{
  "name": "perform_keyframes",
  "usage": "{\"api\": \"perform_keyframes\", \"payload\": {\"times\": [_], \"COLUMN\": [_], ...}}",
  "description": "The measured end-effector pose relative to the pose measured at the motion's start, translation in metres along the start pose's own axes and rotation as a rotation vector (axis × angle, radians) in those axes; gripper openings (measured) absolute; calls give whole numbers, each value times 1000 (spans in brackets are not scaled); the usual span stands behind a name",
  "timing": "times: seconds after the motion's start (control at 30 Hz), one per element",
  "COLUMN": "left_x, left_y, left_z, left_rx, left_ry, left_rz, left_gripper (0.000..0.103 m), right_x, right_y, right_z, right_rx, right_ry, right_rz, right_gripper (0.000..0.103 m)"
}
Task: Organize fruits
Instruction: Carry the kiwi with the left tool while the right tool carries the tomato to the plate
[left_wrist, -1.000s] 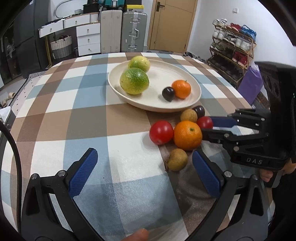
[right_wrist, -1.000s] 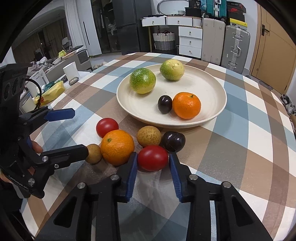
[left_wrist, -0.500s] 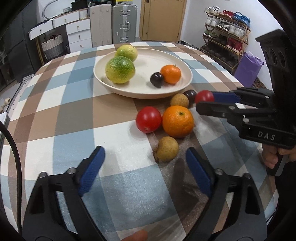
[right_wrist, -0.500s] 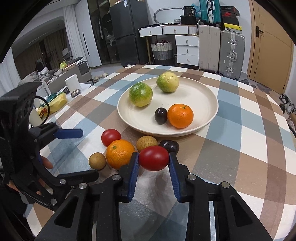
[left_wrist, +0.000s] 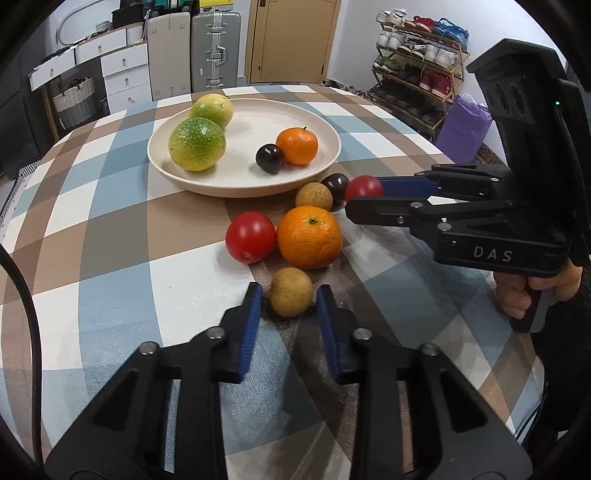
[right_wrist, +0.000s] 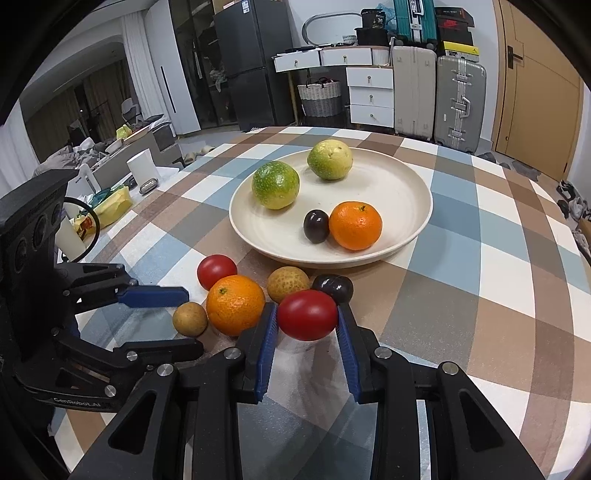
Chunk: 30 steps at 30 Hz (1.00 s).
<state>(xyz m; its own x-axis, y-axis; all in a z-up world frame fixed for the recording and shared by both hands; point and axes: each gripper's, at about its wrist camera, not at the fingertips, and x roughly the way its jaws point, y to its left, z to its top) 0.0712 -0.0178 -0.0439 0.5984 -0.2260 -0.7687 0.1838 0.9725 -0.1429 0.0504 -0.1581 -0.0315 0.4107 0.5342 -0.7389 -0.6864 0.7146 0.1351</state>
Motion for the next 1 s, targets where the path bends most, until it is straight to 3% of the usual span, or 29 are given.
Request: {"api": "perform_keyframes", "payload": {"times": [0.3, 1.0], "left_x": [-5, -42], "left_y": [2, 14], "left_z": [-1, 17], "left_rx": [-12, -73], "left_ry": [-20, -207], "left_rz": [-14, 37], "left_gripper": [24, 24], "right_x": [-3, -22], "right_y": [0, -8], "right_z": [-1, 3], "right_rx": [7, 43], "right_ry": [-12, -106], "right_rz": [5, 33], "right_gripper": [33, 33]}}
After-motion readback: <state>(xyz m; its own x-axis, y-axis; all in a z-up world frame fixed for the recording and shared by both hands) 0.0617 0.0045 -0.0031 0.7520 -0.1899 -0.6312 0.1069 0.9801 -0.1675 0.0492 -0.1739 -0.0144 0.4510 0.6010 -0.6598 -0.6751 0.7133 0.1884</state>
